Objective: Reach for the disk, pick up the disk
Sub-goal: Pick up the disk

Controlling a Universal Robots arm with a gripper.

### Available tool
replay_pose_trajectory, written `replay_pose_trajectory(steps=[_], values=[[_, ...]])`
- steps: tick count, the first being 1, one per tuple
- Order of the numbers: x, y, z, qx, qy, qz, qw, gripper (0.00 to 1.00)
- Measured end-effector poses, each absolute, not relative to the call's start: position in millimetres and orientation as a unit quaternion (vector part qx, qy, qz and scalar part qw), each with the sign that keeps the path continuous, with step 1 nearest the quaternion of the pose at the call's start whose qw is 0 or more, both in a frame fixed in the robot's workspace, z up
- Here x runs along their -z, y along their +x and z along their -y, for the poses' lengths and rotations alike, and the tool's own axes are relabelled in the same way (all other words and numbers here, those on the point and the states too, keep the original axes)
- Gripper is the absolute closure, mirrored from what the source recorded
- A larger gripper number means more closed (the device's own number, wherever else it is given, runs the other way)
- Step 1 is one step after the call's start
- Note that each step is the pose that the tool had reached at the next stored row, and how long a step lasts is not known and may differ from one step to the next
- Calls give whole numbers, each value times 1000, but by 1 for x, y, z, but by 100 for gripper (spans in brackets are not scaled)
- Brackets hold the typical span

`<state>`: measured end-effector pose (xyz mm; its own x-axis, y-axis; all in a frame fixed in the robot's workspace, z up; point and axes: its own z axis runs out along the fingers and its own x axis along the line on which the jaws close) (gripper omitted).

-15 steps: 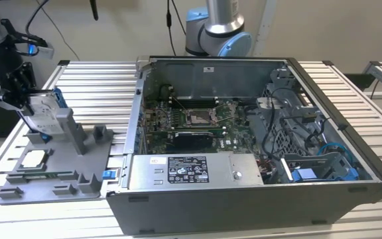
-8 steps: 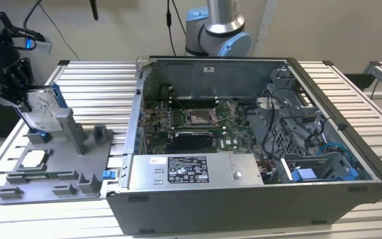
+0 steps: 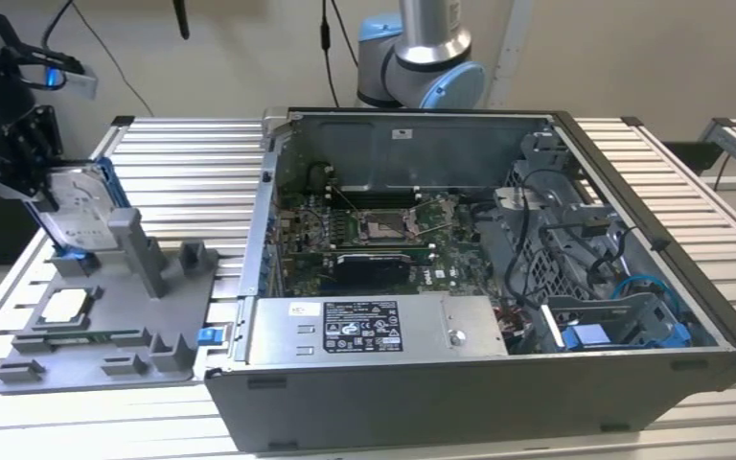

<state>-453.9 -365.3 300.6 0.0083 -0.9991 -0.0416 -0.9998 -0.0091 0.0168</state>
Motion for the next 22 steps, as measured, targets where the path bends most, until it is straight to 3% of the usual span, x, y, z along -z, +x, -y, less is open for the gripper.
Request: replay_pose_trajectory(steps=[22], values=[[-332, -454, 365, -21, -710, -704, 9, 100]])
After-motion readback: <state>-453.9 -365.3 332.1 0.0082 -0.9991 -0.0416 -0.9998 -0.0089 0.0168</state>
